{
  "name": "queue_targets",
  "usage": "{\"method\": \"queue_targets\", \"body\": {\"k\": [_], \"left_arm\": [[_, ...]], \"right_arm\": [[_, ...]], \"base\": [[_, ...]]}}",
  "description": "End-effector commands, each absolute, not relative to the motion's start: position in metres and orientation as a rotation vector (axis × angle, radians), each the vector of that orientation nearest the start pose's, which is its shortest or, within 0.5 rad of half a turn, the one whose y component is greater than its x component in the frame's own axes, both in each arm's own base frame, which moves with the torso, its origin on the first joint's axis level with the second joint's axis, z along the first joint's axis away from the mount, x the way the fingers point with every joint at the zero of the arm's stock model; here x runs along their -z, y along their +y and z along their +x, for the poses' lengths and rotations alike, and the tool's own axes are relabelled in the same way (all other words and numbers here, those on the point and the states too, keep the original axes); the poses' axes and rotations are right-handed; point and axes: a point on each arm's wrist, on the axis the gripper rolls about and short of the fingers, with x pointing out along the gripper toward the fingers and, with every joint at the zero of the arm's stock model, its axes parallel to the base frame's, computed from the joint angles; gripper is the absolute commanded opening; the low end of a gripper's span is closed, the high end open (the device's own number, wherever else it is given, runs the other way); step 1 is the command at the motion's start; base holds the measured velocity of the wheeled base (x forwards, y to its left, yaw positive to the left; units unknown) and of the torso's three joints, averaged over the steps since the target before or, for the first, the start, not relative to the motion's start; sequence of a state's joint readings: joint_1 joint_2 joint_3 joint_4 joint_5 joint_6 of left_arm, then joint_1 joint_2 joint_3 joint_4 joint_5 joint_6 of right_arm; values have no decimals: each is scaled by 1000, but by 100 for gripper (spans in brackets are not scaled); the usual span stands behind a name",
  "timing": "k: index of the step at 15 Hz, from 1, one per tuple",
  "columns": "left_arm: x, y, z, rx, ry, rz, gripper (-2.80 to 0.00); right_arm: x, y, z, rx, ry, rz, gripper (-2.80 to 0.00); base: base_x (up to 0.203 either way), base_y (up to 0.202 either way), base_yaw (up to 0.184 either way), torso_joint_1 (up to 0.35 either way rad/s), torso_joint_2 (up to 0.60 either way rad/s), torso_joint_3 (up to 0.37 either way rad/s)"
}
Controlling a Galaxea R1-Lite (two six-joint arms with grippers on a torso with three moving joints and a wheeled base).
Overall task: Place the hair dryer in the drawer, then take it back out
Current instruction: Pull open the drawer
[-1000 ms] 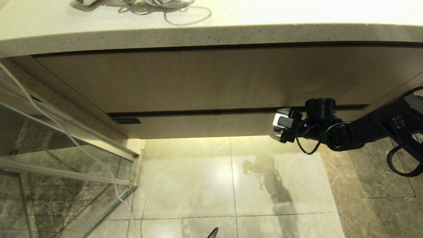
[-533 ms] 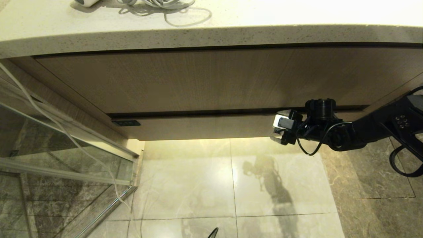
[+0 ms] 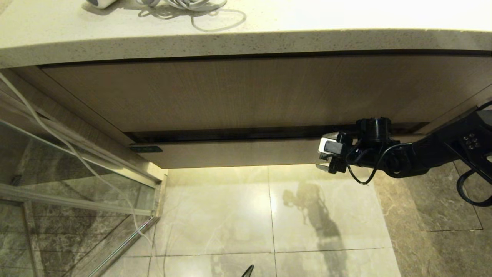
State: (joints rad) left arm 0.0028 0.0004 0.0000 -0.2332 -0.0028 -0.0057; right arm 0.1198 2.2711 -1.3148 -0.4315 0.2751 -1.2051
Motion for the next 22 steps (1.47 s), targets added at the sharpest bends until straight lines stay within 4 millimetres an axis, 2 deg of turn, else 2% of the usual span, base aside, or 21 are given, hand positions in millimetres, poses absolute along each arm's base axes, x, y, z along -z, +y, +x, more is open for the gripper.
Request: {"method": "queue_targets", "body": {"k": [1, 3, 5, 7, 10, 16, 22], "left_arm": [[-88, 0, -22, 1, -195, -6, 0], [-88, 0, -22, 1, -195, -6, 0], [-88, 0, -22, 1, -195, -6, 0], [-88, 0, -22, 1, -195, -6, 0], [-88, 0, -22, 1, -195, -6, 0], [-88, 0, -22, 1, -195, -6, 0], [-88, 0, -22, 1, -195, -6, 0]], "right_arm": [[-80, 58, 436, -652, 223, -1126, 0], [-80, 58, 433, -655, 234, -1126, 0], [-90, 57, 431, -621, 235, -1132, 0], [-110, 56, 424, -620, 228, -1136, 0], [-141, 47, 396, -662, 278, -1136, 0], [-157, 33, 336, -771, 374, -1195, 0], [-156, 33, 325, -757, 374, -1200, 0]], "base": [[0, 0, 0, 0, 0, 0], [0, 0, 0, 0, 0, 0], [0, 0, 0, 0, 0, 0], [0, 0, 0, 0, 0, 0], [0, 0, 0, 0, 0, 0], [0, 0, 0, 0, 0, 0], [0, 0, 0, 0, 0, 0]]}}
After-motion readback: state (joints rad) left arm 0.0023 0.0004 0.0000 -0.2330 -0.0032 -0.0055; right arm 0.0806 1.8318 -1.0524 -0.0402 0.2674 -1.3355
